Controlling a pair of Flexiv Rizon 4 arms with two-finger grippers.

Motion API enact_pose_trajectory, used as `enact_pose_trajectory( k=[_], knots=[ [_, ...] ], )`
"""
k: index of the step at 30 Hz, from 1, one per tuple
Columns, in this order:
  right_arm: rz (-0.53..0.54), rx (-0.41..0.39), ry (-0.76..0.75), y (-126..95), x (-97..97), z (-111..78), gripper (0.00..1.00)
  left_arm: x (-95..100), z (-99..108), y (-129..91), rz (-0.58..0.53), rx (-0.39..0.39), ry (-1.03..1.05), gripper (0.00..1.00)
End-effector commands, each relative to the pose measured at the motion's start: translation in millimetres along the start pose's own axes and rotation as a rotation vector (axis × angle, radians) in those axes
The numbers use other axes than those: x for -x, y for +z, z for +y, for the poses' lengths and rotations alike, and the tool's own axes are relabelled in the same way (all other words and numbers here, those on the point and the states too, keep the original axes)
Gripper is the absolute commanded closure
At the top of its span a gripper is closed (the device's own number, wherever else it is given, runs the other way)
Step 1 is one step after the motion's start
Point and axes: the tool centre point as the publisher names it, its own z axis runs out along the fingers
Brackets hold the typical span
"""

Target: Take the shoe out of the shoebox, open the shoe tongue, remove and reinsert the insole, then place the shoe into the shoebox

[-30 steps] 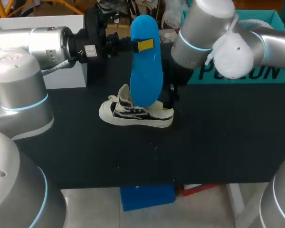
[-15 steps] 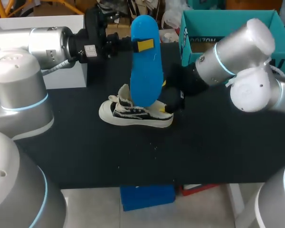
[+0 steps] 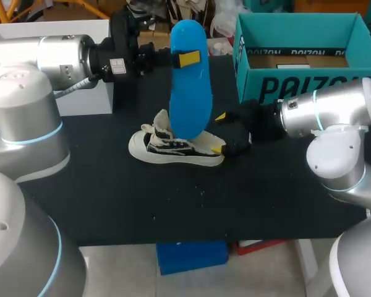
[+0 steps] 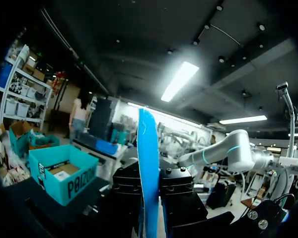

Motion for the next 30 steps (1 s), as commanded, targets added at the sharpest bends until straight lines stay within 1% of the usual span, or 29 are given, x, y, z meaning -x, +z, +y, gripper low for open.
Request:
enact_pose_trajectory(
  k=[1,4,7,9,13,14,15,17,18,19,20,22,25,27,30],
  knots=[
    [-0.002,0.218,0.005,1,-1.7,-11.0,0.0,-1.1,1,1,-0.007,0.001,0.0,1.0],
    [-0.002,0.187,0.004,-1,-1.1,-14.0,0.0,-1.1,1,1,-0.007,0.001,0.0,1.0],
    [-0.017,0.076,-0.031,-9,2.5,-15.1,0.0,-1.1,1,1,-0.007,0.001,0.0,1.0],
    [-0.018,-0.012,-0.057,-13,5.5,-15.4,0.0,-1.1,1,1,-0.007,0.001,0.0,1.0],
    [-0.023,-0.079,-0.076,-25,11.5,-10.6,0.0,-1.1,1,1,-0.007,0.001,0.0,1.0],
    [-0.021,-0.084,-0.078,-26,12.4,-10.1,0.0,-1.1,1,1,-0.007,0.001,0.0,1.0],
    [-0.019,-0.106,-0.078,-29,13.8,-9.3,0.0,-1.1,1,1,-0.007,0.001,0.0,1.0],
    [-0.003,-0.184,-0.087,-32,15.4,-8.7,0.0,-1.1,1,1,-0.007,0.001,0.0,1.0],
    [-0.003,-0.184,-0.087,-32,15.4,-8.7,0.0,-1.1,1,1,-0.007,0.001,0.0,1.0],
    [0.006,-0.286,-0.09,-34,17.3,-7.6,0.0,-1.1,1,1,-0.007,0.001,0.0,1.0],
    [0.006,-0.306,-0.09,-35,18.1,-7.1,0.0,-1.1,1,1,-0.007,0.001,0.0,1.0],
    [0.018,-0.412,-0.113,-38,20.9,-4.4,0.0,-1.1,1,1,-0.007,0.001,0.0,1.0],
    [0.024,-0.487,-0.132,-38,25.4,2.0,0.0,-1.1,1,1,-0.007,0.001,0.0,1.0],
    [0.05,-0.581,-0.167,-36,27.8,6.2,0.0,-1.1,1,1,-0.007,0.001,0.0,1.0],
    [0.074,-0.668,-0.2,-32,31.2,13.5,0.0,-1.1,1,1,-0.007,0.001,0.0,1.0]
  ],
)
